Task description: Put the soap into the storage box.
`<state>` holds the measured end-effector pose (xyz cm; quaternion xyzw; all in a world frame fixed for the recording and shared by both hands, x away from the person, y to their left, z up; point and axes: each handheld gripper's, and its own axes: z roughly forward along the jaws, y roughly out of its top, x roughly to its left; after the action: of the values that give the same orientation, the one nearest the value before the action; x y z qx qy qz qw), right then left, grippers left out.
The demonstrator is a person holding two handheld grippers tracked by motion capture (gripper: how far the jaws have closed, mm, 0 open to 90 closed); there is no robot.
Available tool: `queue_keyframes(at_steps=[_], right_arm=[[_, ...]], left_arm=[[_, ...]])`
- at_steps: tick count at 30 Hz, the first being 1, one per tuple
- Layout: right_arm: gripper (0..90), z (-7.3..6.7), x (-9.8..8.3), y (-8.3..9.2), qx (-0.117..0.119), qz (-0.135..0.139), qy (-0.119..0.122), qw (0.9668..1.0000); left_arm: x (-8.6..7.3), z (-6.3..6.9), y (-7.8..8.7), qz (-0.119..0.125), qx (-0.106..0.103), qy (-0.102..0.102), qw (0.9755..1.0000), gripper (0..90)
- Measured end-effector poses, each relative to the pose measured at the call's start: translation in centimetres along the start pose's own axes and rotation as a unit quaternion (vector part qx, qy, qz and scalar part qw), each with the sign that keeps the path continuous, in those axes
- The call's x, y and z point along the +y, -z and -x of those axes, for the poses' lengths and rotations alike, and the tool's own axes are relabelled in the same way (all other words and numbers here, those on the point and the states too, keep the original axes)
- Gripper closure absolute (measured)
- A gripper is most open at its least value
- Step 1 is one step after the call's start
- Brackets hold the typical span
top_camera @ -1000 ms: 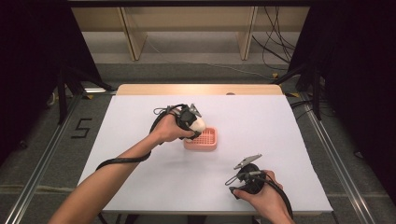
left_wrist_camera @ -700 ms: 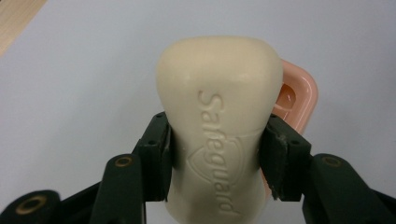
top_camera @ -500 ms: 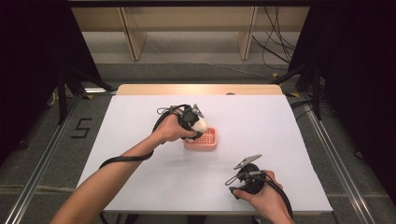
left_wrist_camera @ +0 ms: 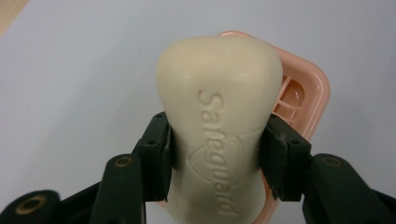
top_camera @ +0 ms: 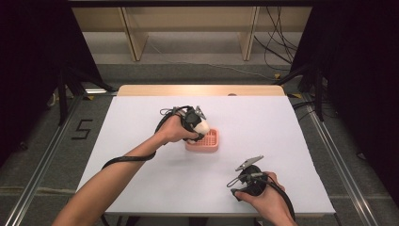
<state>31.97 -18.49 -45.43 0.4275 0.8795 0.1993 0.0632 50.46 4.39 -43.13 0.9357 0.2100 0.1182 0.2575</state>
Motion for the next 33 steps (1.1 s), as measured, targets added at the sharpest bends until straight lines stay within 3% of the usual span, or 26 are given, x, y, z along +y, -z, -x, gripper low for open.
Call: queue_keyframes(at_steps=[28, 33], right_arm=[[36.1, 0.1, 0.0, -0.1, -0.006, -0.002, 0.001, 1.0], [36.1, 0.1, 0.0, -0.1, -0.006, -0.002, 0.0, 1.0]], left_arm=[[0.4, 0.3, -1.2, -0.011, -0.004, -0.012, 0.9999, 48.4], [0.5, 0.1, -0.9, 0.002, -0.006, -0.005, 1.0, 44.7]])
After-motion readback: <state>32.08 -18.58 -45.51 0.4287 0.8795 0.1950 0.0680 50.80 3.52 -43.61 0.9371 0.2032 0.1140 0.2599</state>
